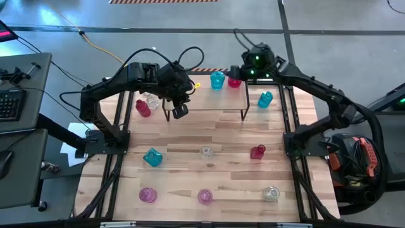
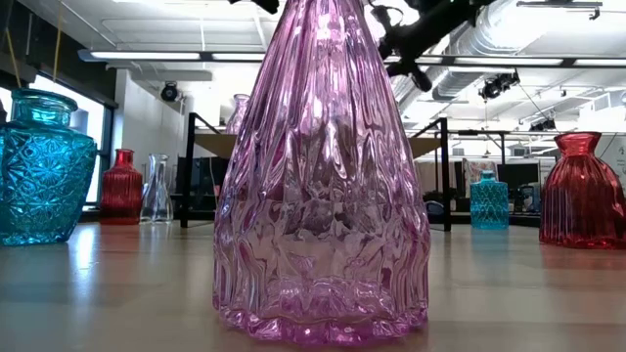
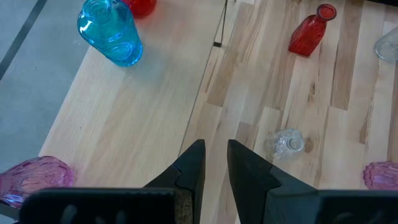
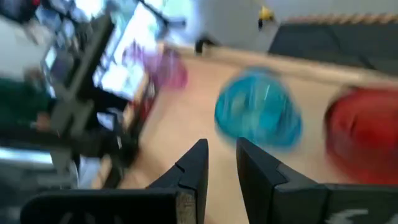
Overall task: Sort vases onto shelf
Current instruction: Put the middle transparent vase on the shelf
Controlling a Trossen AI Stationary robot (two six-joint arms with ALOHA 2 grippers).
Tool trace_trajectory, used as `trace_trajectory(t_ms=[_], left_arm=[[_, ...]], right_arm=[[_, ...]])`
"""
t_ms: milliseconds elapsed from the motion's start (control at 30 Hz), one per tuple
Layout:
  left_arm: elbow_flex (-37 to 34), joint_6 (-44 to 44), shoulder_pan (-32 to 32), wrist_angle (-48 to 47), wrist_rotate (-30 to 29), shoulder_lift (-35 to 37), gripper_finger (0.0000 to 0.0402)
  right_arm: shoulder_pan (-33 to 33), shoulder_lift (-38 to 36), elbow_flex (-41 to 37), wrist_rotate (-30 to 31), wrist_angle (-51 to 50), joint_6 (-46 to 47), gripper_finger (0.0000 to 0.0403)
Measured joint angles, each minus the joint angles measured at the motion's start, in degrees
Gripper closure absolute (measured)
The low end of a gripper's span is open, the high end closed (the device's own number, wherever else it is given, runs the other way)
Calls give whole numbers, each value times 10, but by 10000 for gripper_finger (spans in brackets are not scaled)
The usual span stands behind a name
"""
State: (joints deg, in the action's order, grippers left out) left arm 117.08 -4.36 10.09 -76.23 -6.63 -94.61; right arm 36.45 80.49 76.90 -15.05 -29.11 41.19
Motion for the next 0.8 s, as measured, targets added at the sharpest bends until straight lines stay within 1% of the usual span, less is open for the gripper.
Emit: trace_trajectory(t_ms=[167, 367, 500, 633, 800], left_arm=[[0, 0, 0, 0, 0, 0, 344], [0, 0, 0, 0, 0, 0, 344], [0, 0, 0, 0, 0, 0, 344], [0, 0, 0, 0, 0, 0, 344], [0, 0, 0, 0, 0, 0, 344]], right_arm=[[-57, -21, 0, 2, -85, -18, 339], [-142, -19, 0, 32, -154, -27, 339], [-195, -7, 0, 75, -162, -27, 339], [-233, 16, 0, 106, -157, -27, 339], [-273, 63, 0, 117, -134, -25, 339]])
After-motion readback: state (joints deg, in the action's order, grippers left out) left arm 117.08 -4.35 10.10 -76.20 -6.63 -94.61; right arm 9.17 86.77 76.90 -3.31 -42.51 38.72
